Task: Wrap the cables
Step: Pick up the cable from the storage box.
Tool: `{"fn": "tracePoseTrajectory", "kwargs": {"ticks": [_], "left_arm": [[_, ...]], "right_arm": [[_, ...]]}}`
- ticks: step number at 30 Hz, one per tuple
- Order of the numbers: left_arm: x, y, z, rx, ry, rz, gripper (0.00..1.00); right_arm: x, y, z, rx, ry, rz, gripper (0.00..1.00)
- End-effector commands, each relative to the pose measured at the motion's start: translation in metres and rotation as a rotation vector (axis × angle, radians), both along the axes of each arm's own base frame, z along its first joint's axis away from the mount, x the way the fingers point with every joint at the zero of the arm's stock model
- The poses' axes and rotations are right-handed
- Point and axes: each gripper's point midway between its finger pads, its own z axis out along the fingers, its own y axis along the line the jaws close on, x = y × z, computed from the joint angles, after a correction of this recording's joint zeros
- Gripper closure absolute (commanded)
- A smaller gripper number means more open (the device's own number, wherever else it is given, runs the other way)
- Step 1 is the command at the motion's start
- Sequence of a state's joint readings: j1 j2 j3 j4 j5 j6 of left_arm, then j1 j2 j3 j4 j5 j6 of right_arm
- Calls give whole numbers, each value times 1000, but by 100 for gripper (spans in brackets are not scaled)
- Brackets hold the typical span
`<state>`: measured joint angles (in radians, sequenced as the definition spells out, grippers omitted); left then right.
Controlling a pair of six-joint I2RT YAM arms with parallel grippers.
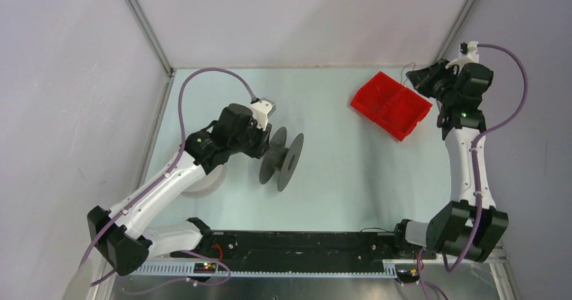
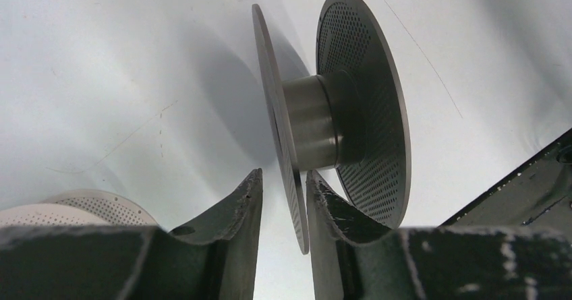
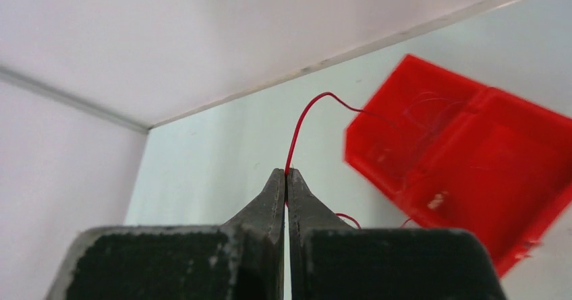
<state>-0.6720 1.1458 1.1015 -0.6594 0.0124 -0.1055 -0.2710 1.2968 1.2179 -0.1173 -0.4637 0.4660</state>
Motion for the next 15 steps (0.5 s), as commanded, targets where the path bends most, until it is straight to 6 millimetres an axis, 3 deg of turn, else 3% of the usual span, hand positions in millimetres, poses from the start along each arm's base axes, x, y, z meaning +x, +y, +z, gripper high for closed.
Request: {"fn": "tracePoseTrajectory", "kwargs": {"ticks": [1, 7, 14, 15], "left_arm": [[7, 3, 28, -41, -88, 33, 65], [5, 0, 72, -127, -167, 26, 58], [-7, -20, 109, -255, -222, -93, 53], [-7, -23, 116, -279, -244, -105, 52]], "right_arm": [[-34, 52, 47, 46, -83, 151, 100], [-72, 97, 71, -47, -170, 261, 100], [-100, 147, 99, 120, -222, 352, 100], [-100, 152, 95, 172, -208, 362, 100]]}}
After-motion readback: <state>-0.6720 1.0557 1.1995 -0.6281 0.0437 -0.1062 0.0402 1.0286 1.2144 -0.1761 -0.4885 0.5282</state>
